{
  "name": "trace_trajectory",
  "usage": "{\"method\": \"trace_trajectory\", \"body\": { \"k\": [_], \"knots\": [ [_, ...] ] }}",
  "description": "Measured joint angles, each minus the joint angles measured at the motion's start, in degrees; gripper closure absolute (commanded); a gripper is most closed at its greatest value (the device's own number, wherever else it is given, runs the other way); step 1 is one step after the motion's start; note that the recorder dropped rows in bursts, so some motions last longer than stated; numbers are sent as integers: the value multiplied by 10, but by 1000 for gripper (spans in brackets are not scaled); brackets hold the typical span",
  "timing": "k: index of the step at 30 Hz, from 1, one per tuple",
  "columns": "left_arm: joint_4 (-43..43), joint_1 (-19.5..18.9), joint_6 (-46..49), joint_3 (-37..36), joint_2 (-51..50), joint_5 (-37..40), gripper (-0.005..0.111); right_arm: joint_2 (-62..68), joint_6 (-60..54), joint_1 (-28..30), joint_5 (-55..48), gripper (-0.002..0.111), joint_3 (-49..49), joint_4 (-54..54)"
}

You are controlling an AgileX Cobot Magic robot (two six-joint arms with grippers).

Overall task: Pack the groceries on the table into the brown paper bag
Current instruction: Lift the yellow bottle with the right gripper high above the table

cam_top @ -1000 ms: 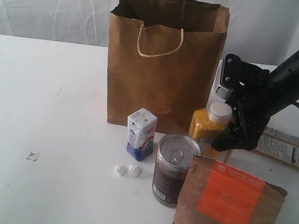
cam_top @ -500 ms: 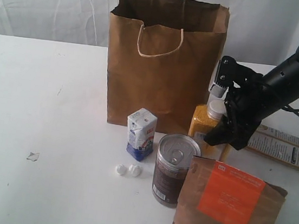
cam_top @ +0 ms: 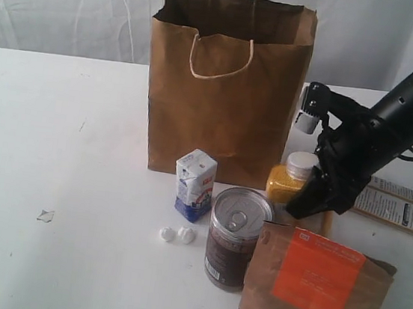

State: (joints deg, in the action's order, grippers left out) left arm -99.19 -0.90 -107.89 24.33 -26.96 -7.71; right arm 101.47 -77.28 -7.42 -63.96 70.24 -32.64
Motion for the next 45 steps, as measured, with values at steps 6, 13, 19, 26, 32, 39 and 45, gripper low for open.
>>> {"method": "trace_trajectory", "body": {
  "k": [6,13,19,26,32,39,45],
  "knots": [
    [0,0,9,-17,82,3,107,-22,30,0,4,108,0,7],
    [0,0,13,-133,99,-23,107,-27,90,0,4,108,0,19],
    [0,0,13,-215,99,26,107,-82,171,0,-25,108,0,81],
    [0,0,12,-215,99,-8,107,-140,224,4,-58,108,0,95],
    [0,0,11,-215,99,-5,107,-167,273,18,-59,108,0,93],
    [30,0,11,-215,99,-32,107,-179,307,18,-60,108,0,88],
    [33,0,11,-215,99,-61,107,-180,339,18,-60,108,0,87]
  ]
}}
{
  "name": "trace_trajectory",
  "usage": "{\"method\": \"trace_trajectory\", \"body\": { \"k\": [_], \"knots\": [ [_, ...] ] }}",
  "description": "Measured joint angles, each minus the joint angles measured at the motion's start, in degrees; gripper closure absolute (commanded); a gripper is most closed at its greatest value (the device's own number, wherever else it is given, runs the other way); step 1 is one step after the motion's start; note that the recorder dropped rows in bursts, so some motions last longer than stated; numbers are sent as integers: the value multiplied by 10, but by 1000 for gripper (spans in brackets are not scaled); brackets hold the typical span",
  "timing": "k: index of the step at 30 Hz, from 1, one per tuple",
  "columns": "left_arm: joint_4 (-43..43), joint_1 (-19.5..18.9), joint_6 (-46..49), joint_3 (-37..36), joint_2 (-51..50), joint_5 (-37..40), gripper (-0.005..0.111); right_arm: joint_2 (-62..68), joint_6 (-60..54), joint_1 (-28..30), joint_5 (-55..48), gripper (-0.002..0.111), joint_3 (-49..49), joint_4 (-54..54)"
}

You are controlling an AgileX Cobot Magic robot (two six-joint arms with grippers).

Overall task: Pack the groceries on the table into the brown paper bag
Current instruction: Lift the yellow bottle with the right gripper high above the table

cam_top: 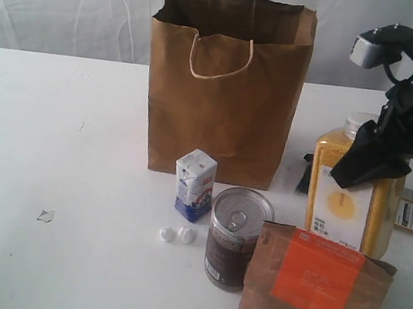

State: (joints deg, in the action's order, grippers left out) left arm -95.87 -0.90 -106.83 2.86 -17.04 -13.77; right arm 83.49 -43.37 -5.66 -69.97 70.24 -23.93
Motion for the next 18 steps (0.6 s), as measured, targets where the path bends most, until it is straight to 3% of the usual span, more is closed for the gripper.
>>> {"method": "trace_trajectory", "body": {
  "k": [9,18],
  "knots": [
    [0,0,0,0,0,-22,107,0,40,5,-10,108,100,0],
    [0,0,1,0,0,-32,107,1,85,59,-17,108,252,-18]
  ]
}}
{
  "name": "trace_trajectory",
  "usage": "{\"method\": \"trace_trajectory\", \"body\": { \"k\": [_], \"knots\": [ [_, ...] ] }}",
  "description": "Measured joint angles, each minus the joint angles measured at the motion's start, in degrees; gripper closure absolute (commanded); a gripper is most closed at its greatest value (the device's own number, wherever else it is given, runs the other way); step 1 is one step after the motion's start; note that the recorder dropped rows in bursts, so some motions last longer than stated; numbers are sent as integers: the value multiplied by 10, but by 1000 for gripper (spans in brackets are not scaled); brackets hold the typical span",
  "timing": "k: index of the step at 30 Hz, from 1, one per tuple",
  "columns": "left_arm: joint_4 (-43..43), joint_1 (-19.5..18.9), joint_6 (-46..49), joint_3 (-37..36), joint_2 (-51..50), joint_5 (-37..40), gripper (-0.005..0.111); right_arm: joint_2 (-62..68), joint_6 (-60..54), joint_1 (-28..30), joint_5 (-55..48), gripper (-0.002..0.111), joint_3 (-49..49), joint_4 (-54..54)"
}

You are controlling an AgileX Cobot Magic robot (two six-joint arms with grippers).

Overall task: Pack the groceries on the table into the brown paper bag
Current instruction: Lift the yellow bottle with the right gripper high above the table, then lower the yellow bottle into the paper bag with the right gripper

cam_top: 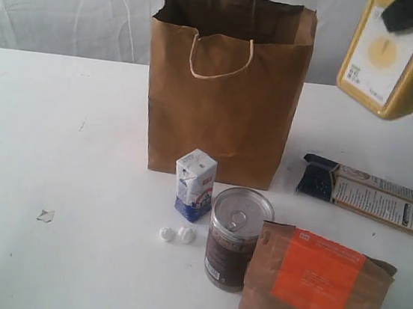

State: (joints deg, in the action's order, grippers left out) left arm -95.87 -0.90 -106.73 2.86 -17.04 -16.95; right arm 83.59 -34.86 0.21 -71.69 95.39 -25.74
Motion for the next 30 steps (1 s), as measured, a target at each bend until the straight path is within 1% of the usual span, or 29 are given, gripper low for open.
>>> {"method": "trace_trajectory", "body": {
  "k": [4,9,13,17,23,30],
  "knots": [
    [0,0,0,0,0,0,107,21,4,30,-6,108,57,-71],
    [0,0,0,0,0,0,107,83,2,58,29,108,138,-226],
    [0,0,0,0,0,0,107,143,-39,62,34,108,166,-345],
    [0,0,0,0,0,0,107,196,-107,62,30,108,176,-440],
    [0,0,0,0,0,0,107,237,-201,62,36,108,180,-481],
    [-4,0,0,0,0,-1,107,289,-238,54,36,108,180,-529]
  ]
}}
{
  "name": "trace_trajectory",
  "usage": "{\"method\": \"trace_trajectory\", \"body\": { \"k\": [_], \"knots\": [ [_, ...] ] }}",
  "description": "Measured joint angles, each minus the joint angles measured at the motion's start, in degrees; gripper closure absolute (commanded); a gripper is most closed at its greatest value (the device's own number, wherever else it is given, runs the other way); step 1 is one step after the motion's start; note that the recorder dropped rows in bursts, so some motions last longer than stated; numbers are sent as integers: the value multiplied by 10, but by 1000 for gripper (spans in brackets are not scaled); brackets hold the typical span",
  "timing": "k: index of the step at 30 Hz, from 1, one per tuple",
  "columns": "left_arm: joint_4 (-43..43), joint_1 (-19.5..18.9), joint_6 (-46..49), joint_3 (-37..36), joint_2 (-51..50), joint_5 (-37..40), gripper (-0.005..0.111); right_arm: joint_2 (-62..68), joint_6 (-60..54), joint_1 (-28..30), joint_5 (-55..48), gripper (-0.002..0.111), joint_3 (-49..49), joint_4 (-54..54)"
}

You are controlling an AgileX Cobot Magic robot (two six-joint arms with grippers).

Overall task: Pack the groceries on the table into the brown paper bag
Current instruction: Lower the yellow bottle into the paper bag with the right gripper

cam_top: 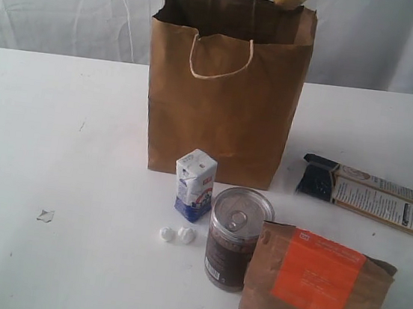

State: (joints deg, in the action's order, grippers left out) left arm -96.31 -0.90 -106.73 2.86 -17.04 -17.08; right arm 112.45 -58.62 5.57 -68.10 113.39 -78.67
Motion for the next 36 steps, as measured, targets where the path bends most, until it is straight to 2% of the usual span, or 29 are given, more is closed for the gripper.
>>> {"method": "trace_trajectory", "body": {
  "k": [5,11,14,18,27,36],
  "knots": [
    [-2,0,0,0,0,-1,107,35,-24,-27,0,108,0,-8],
    [-5,0,0,0,0,-1,107,40,-26,-29,14,108,0,89],
    [-5,0,0,0,0,-1,107,40,-26,-29,21,108,1,103],
    [-6,0,0,0,0,-1,107,40,-25,-38,82,108,1,159],
    [-7,0,0,0,0,-1,107,40,-25,-75,89,107,1,203],
    [-7,0,0,0,0,-1,107,40,-18,-88,88,83,1,298]
  ]
}}
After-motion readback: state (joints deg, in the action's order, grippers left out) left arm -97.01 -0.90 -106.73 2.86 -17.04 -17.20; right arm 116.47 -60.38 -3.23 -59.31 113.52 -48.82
